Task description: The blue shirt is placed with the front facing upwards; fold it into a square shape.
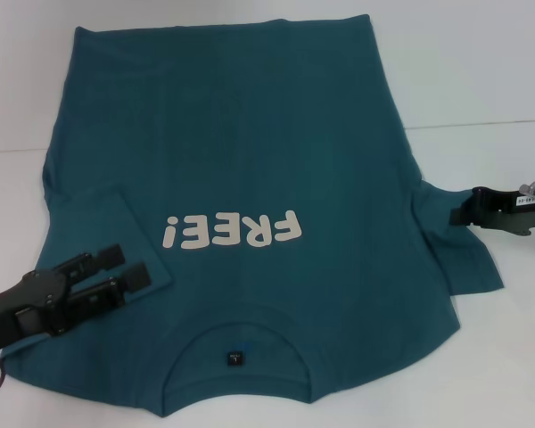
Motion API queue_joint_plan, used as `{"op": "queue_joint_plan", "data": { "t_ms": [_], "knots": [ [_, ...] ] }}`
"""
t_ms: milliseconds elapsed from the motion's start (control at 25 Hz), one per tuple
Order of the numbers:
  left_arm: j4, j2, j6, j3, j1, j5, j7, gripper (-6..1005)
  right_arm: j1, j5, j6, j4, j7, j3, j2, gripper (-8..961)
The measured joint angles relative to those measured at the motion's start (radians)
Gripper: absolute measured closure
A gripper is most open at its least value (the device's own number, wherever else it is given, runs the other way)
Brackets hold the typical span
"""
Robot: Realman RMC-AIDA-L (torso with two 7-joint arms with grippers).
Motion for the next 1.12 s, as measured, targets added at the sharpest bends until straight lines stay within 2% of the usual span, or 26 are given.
{"op": "queue_joint_plan", "data": {
  "t_ms": [120,200,360,560,920,1120],
  "knots": [
    [0.0,0.0,0.0,0.0,0.002,0.0,0.0,112,-0.005,0.0,-0.008,-0.007,0.0,0.001,-0.006,911],
    [0.0,0.0,0.0,0.0,0.007,0.0,0.0,112,-0.011,0.001,-0.02,-0.016,0.002,0.005,-0.017,950],
    [0.0,0.0,0.003,-0.003,0.019,0.0,0.0,112,-0.031,0.002,-0.042,-0.062,0.032,0.01,-0.045,950],
    [0.0,0.0,0.004,-0.003,0.029,-0.001,0.0,112,-0.046,0.006,-0.089,-0.136,0.068,0.012,-0.063,950],
    [-0.002,0.0,0.006,-0.014,0.041,-0.002,0.0,112,-0.004,0.008,-0.15,-0.173,0.09,0.013,-0.083,950],
    [-0.002,0.0,0.006,-0.03,0.041,-0.002,0.0,112,0.05,0.005,-0.208,-0.183,0.091,0.005,-0.081,949]
  ]
}}
